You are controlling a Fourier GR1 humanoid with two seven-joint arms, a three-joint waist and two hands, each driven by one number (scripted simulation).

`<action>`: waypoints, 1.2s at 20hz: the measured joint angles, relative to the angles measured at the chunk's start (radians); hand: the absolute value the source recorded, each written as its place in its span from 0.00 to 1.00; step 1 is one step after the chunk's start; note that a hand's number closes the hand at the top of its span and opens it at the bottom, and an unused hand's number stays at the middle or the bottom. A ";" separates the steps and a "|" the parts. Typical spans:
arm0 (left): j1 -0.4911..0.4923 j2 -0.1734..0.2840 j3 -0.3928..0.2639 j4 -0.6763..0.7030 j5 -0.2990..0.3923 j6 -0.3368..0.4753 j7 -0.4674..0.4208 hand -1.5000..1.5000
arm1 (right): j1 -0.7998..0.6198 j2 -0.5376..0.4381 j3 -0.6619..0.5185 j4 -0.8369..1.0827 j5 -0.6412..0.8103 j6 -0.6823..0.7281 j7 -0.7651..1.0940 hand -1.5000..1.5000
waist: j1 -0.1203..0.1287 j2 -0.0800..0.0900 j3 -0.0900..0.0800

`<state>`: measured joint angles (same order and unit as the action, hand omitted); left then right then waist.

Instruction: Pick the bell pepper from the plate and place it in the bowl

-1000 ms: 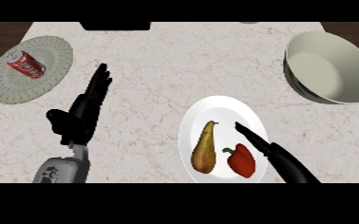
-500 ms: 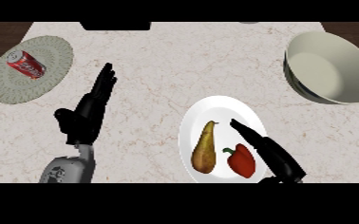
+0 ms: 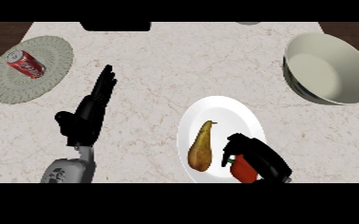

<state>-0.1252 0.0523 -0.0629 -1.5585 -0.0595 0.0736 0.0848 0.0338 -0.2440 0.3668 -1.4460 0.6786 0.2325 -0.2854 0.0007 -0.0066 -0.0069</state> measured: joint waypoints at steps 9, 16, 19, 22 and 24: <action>-0.010 -0.009 -0.001 -0.009 -0.006 0.003 0.023 0.50 | -0.006 0.097 -0.087 0.004 -0.055 -0.034 0.063 1.00 | -0.004 0.002 0.001; -0.007 -0.006 0.003 -0.004 -0.008 0.001 0.007 0.50 | -0.158 0.216 -0.208 -0.047 -0.177 -0.309 0.362 1.00 | 0.003 0.006 0.006; -0.016 -0.004 0.008 0.001 -0.003 -0.003 0.012 0.50 | -0.222 0.230 -0.187 -0.104 -0.168 -0.423 0.424 1.00 | 0.003 0.005 0.006; -0.013 0.003 0.014 -0.006 0.000 -0.007 0.020 0.50 | -0.268 0.237 -0.148 -0.170 -0.080 -0.518 0.488 1.00 | 0.002 0.004 0.006; -0.010 -0.004 0.007 -0.007 -0.002 -0.005 0.023 0.50 | -0.306 0.237 -0.127 -0.228 -0.008 -0.542 0.561 1.00 | -0.001 0.003 0.006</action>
<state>-0.1347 0.0483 -0.0555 -1.5658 -0.0617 0.0687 0.1074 -0.2724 -0.0071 0.2394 -1.6744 0.6709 -0.3094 0.2753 -0.0003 -0.0041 -0.0011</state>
